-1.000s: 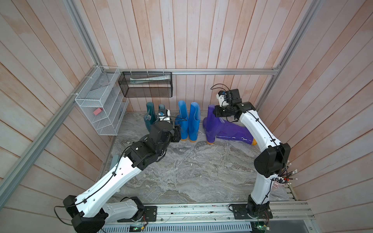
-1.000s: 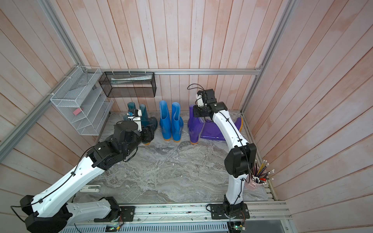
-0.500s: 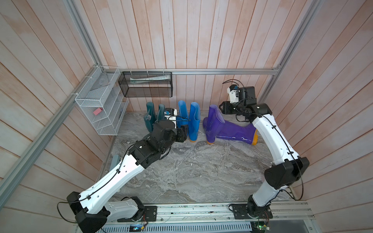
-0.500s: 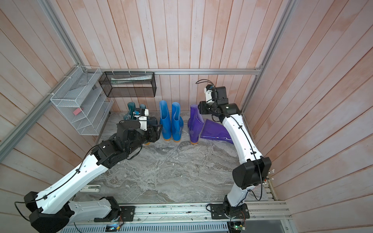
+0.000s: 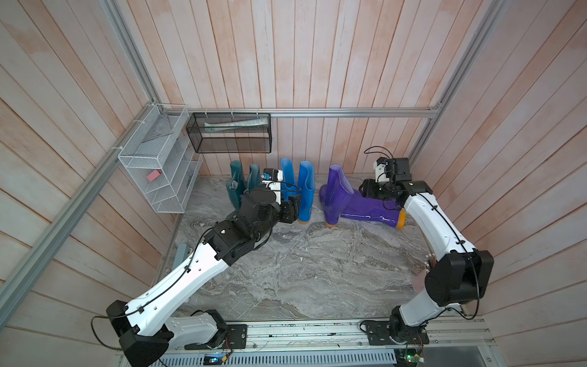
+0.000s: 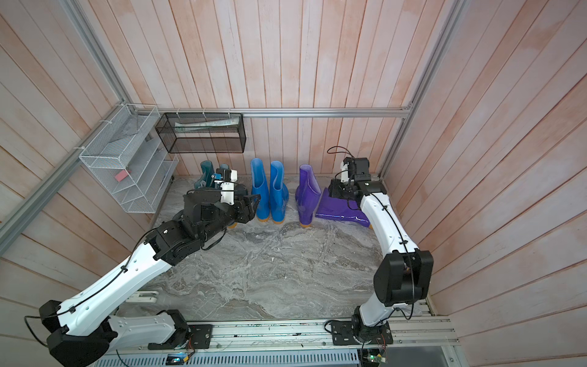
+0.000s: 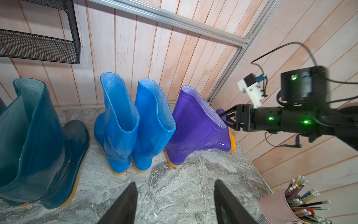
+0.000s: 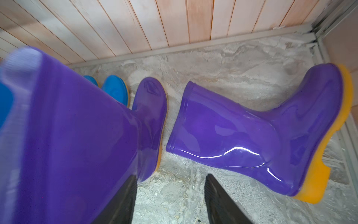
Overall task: Match and arrange rain boots in pairs
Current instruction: Place the rain boot at the center of the board, then adjust the rain boot at the center of the board.
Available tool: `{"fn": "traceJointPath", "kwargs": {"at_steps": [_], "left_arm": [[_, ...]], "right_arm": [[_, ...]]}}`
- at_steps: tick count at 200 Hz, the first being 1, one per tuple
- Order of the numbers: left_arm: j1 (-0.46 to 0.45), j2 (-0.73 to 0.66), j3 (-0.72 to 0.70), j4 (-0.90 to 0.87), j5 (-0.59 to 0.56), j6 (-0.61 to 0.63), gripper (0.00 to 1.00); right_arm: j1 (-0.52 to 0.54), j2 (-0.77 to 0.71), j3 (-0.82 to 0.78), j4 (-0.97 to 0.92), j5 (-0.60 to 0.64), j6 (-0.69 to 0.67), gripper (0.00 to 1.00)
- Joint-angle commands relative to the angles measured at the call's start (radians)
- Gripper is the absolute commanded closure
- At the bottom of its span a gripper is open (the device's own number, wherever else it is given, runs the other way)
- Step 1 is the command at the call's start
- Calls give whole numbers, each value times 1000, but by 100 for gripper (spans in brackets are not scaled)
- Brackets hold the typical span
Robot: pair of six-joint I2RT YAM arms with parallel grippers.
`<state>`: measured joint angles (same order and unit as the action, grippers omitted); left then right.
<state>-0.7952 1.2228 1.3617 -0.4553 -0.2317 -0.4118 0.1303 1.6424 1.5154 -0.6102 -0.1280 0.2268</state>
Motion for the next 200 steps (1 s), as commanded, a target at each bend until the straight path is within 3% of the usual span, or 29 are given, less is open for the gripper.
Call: {"fn": "traceJointPath", "kwargs": {"at_steps": [1, 79, 200], "left_arm": [[-5, -5, -11, -5, 6, 7, 36], [-6, -55, -58, -18, -18, -12, 35], [-5, -82, -87, -38, -44, -24, 34]], "right_arm": [[-1, 57, -25, 79, 21, 42, 41], [-1, 309, 52, 107, 30, 93, 35], [14, 539, 212, 94, 2, 136, 27]]}}
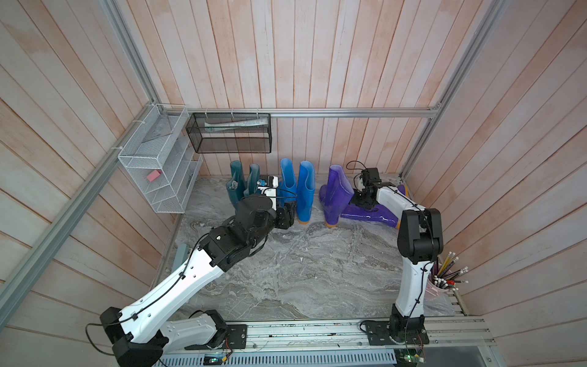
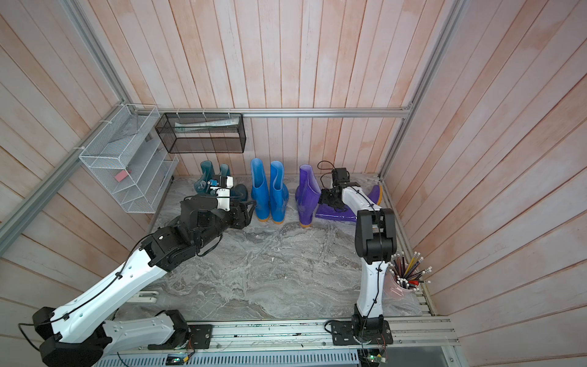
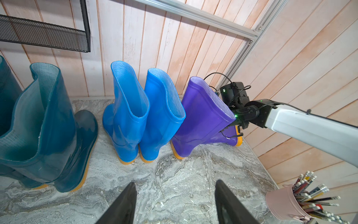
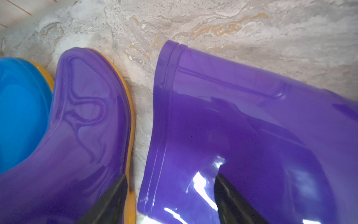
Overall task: Match and arrange rain boots in pairs
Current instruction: Adjust the rain boot at the center of the board.
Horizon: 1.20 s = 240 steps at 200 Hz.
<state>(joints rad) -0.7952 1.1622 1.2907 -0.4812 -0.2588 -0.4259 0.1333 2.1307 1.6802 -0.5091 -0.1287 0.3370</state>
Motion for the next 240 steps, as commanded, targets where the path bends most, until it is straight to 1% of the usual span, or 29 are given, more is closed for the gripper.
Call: {"fn": "traceJointPath", "kwargs": {"at_steps": [1, 73, 104, 120, 144, 156, 172, 207, 240], "left_arm": [[-4, -21, -16, -13, -16, -10, 34], [-6, -32, -29, -10, -22, -12, 34], [-5, -36, -33, -10, -24, -14, 34], [-5, -38, -33, -10, -24, -12, 34], [-5, -36, -31, -10, -24, -14, 34], [-6, -35, -32, -10, -23, -16, 34], [-6, -35, -30, -11, -22, -18, 34], [-5, -33, -20, -14, -25, -16, 34], [-6, -33, -19, -16, -31, -13, 34]], "right_arm": [[12, 52, 50, -7, 4, 27, 27], [70, 189, 197, -120, 157, 88, 27], [72, 207, 186, -142, 230, 107, 29], [71, 207, 173, -121, 224, 103, 29], [62, 210, 203, -128, 201, 86, 30], [60, 199, 210, -126, 213, 82, 30], [50, 194, 238, -138, 230, 78, 30], [31, 213, 327, -181, 215, 48, 31], [29, 199, 356, -178, 221, 13, 31]]}}
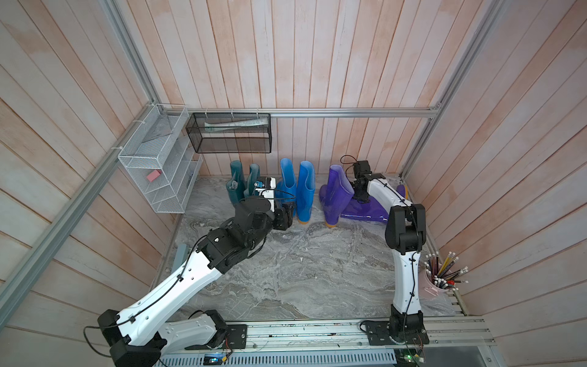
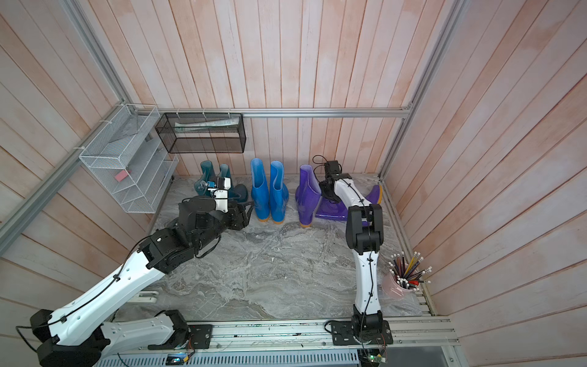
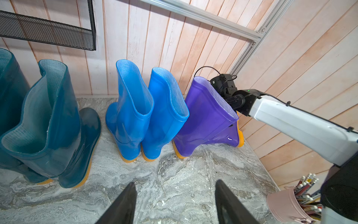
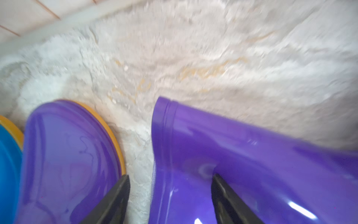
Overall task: Match and arrange rain boots in pairs
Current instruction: Adjust the rain boot at the center of the board.
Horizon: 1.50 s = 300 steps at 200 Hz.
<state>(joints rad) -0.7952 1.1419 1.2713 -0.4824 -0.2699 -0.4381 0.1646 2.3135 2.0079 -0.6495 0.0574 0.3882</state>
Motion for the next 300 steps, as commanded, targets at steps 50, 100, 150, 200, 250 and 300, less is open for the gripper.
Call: {"fn": "traceJointPath", "kwargs": {"at_steps": [50, 100, 150, 200, 250, 300], "left_arm": [[-5, -6, 7, -19, -19, 2, 34], [-6, -4, 7, -25, -32, 7, 34], [-6, 9, 14, -25, -32, 10, 34], [-6, 17, 19, -20, -22, 7, 34], [-5, 15, 20, -16, -17, 6, 35], [-5, 12, 17, -13, -15, 6, 36]], "right_arm": [[-3, 149, 237, -141, 67, -122, 27], [-3, 283, 433, -232, 155, -164, 26], [-4, 273, 402, -238, 261, -204, 26], [-3, 212, 330, -235, 302, -218, 43], [-9, 150, 269, -223, 277, -222, 80], [-29, 55, 250, -223, 180, -227, 94]]}}
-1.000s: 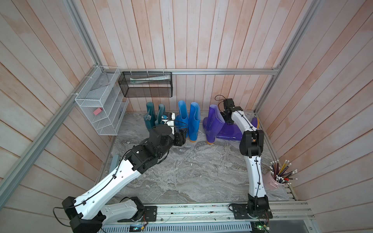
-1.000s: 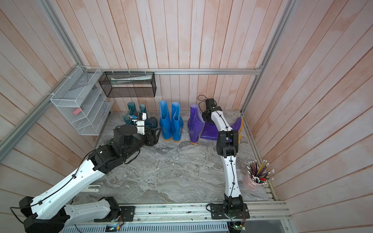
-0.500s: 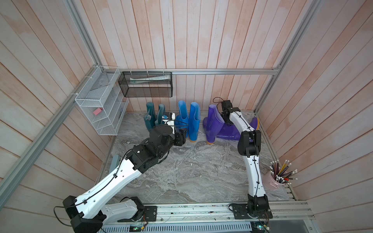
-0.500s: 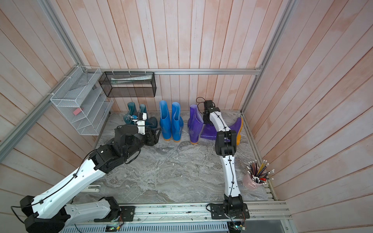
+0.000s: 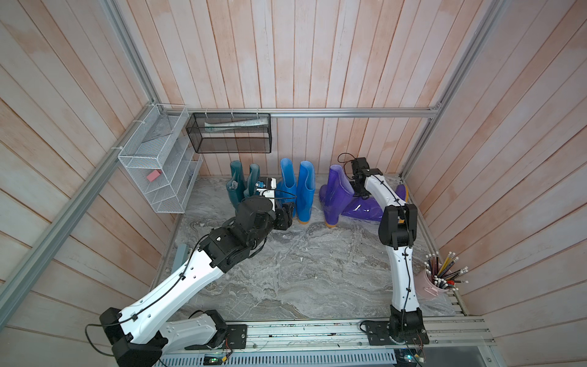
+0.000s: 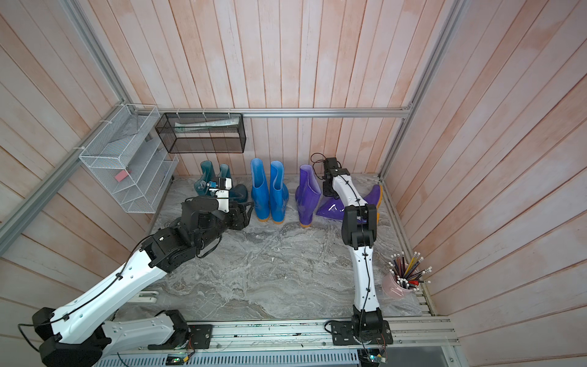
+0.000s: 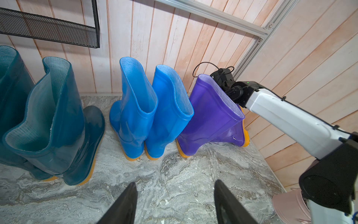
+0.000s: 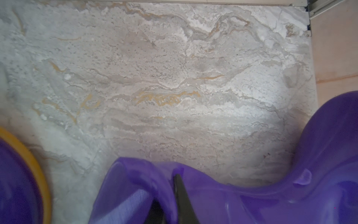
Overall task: Match and arrange rain boots in pairs
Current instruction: Adjust the rain boot at the center of the board.
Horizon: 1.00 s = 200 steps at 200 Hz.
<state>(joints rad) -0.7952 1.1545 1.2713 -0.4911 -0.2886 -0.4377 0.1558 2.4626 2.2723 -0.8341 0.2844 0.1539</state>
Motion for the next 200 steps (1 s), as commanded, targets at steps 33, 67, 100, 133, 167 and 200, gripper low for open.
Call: {"fn": "traceJointPath", "kwargs": {"at_steps": [33, 67, 100, 133, 167, 200], "left_arm": [[-6, -4, 17, -4, 2, 8, 36], [-6, -9, 19, -3, 0, 11, 36], [-6, -15, 19, -6, -3, 10, 36], [-5, -21, 20, -9, -5, 8, 36], [-5, -30, 19, -14, -17, 9, 36], [-6, -35, 15, -14, -23, 11, 36]], "right_arm": [[-49, -187, -63, -21, -136, -9, 95], [-85, -270, -94, -26, -253, -48, 96], [-134, -364, -142, 5, -417, -66, 97], [-171, -418, -160, 27, -595, -83, 97], [-178, -443, -180, 29, -753, -121, 98], [-195, -513, -288, 93, -908, -127, 99]]}}
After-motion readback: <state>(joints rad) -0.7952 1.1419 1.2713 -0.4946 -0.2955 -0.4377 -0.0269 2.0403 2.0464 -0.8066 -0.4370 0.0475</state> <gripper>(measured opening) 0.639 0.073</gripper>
